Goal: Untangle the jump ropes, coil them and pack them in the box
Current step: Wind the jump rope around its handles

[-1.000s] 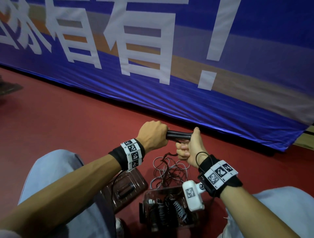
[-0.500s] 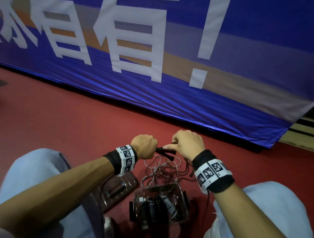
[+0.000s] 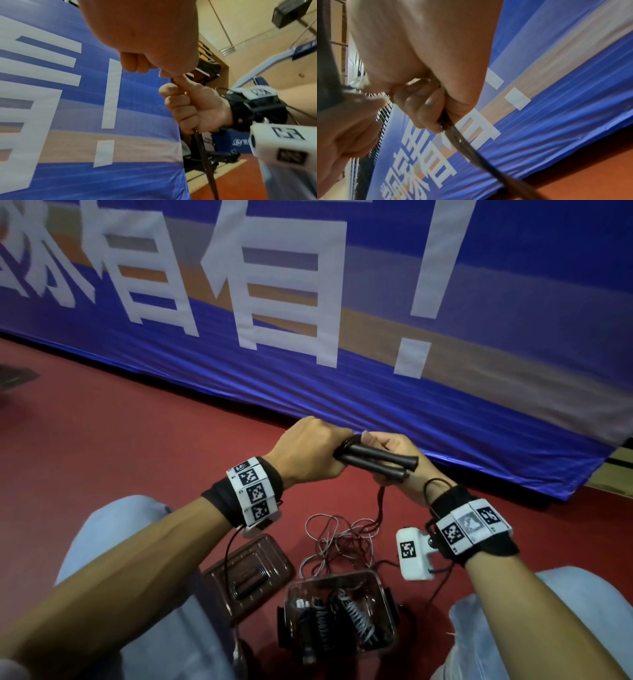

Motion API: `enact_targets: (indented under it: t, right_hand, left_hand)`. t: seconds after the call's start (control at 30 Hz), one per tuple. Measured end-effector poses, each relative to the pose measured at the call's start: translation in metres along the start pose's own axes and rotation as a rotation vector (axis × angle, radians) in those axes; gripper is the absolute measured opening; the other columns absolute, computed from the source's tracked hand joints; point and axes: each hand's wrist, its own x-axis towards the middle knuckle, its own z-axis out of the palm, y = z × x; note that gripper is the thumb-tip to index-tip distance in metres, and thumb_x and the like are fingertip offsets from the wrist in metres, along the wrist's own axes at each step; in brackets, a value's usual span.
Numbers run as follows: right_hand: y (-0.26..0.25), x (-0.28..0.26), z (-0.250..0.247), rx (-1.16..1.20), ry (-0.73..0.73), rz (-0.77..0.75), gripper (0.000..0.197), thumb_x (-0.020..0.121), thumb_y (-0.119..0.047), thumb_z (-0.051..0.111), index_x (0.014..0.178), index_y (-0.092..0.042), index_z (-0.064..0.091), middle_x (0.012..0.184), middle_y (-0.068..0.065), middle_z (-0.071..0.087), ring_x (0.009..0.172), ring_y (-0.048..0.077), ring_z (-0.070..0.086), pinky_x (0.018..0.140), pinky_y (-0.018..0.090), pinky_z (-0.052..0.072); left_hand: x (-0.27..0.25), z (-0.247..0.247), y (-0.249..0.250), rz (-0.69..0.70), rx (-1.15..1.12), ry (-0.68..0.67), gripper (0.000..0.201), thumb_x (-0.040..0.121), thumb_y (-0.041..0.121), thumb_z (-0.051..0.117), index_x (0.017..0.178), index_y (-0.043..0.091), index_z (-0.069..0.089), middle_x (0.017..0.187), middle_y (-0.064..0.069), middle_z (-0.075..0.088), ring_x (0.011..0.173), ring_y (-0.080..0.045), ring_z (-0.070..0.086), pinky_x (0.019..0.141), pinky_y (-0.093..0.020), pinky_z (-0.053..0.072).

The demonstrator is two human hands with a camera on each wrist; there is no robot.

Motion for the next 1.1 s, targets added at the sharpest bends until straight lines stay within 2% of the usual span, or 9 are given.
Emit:
enact_targets:
  t: [0.1, 0.2, 0.37, 0.5, 0.63, 0.73, 0.87, 1.0, 1.1]
  right_hand:
    - [-0.001, 0.006, 0.023, 0.140, 0.169, 0.064, 0.040, 0.106, -0.041, 0.051, 0.073, -0.018, 0.048, 0.053, -0.001, 0.034, 0.042, 0.007, 0.026, 0.041, 0.018, 0.020]
    - [0.005, 0.011, 0.053, -0.152, 0.391, 0.018, 0.045, 0.108, -0.026, 0.042, 0.063, -0.021, 0.039, 0.050, -0.003, 0.040, 0.043, 0.015, 0.033, 0.047, 0.030, 0.026]
    - [0.009, 0.002, 0.070, -0.703, 0.308, -0.019, 0.036, 0.111, -0.025, 0.030, 0.082, -0.016, 0.050, 0.077, 0.013, 0.063, 0.074, 0.038, 0.056, 0.061, 0.037, 0.022]
    - [0.008, -0.005, 0.052, -0.862, 0.192, 0.008, 0.030, 0.109, -0.029, 0.035, 0.093, -0.010, 0.052, 0.083, 0.011, 0.061, 0.067, 0.032, 0.056, 0.054, 0.035, 0.030]
    - [0.010, -0.018, 0.038, -1.225, 0.005, -0.085, 0.015, 0.105, -0.017, 0.046, 0.101, -0.011, 0.059, 0.093, 0.014, 0.068, 0.085, 0.039, 0.067, 0.062, 0.034, 0.035]
    - [0.012, -0.023, 0.032, -1.435, -0.076, -0.184, 0.023, 0.105, -0.036, 0.052, 0.102, -0.020, 0.068, 0.099, 0.007, 0.072, 0.091, 0.035, 0.069, 0.067, 0.036, 0.042]
    - [0.009, -0.027, 0.023, -1.344, -0.035, -0.152, 0.037, 0.082, -0.063, 0.070, 0.088, -0.026, 0.074, 0.086, -0.003, 0.074, 0.081, 0.023, 0.068, 0.065, 0.030, 0.042]
    - [0.010, -0.028, 0.009, -1.209, 0.060, -0.089, 0.062, 0.065, -0.082, 0.070, 0.066, -0.021, 0.060, 0.069, -0.008, 0.059, 0.065, 0.014, 0.056, 0.059, 0.032, 0.045]
    - [0.006, -0.031, 0.006, -1.095, 0.084, -0.027, 0.066, 0.057, -0.089, 0.069, 0.066, -0.024, 0.060, 0.071, -0.011, 0.061, 0.066, 0.008, 0.056, 0.059, 0.030, 0.046]
  left_hand:
    - [0.009, -0.012, 0.012, -0.192, 0.012, 0.086, 0.019, 0.083, 0.028, 0.053, 0.068, 0.016, 0.055, 0.057, -0.007, 0.060, 0.053, -0.037, 0.057, 0.048, -0.033, 0.041]
    - [0.018, -0.012, 0.013, -0.408, 0.103, -0.029, 0.011, 0.082, 0.021, 0.061, 0.077, 0.012, 0.058, 0.072, -0.017, 0.065, 0.068, -0.047, 0.057, 0.055, -0.038, 0.035]
    - [0.019, 0.010, -0.002, -0.528, 0.163, -0.222, 0.021, 0.083, 0.028, 0.062, 0.082, 0.008, 0.057, 0.090, -0.017, 0.066, 0.084, -0.044, 0.062, 0.063, -0.038, 0.038]
    - [0.017, 0.030, 0.005, -0.594, 0.136, -0.276, 0.007, 0.082, 0.016, 0.059, 0.084, 0.010, 0.057, 0.092, -0.016, 0.067, 0.087, -0.042, 0.064, 0.064, -0.036, 0.036]
    - [0.004, 0.052, 0.010, -0.568, 0.180, -0.389, 0.014, 0.087, 0.020, 0.057, 0.087, 0.008, 0.064, 0.093, -0.016, 0.069, 0.086, -0.040, 0.067, 0.062, -0.035, 0.040]
    - [-0.014, 0.069, 0.018, -0.478, 0.199, -0.569, 0.013, 0.085, 0.018, 0.057, 0.083, 0.009, 0.065, 0.090, -0.015, 0.071, 0.083, -0.036, 0.070, 0.059, -0.034, 0.045]
    - [-0.027, 0.078, 0.024, -0.283, 0.203, -0.693, 0.017, 0.083, 0.027, 0.060, 0.089, 0.014, 0.069, 0.083, -0.010, 0.070, 0.077, -0.033, 0.071, 0.058, -0.033, 0.048]
    - [-0.030, 0.069, 0.023, -0.215, 0.186, -0.632, 0.048, 0.083, 0.062, 0.061, 0.074, 0.014, 0.067, 0.068, -0.004, 0.062, 0.067, -0.030, 0.066, 0.056, -0.030, 0.045]
    - [-0.029, 0.058, 0.020, -0.081, 0.238, -0.600, 0.047, 0.087, 0.058, 0.056, 0.076, 0.014, 0.066, 0.076, -0.008, 0.068, 0.073, -0.034, 0.068, 0.057, -0.031, 0.041]
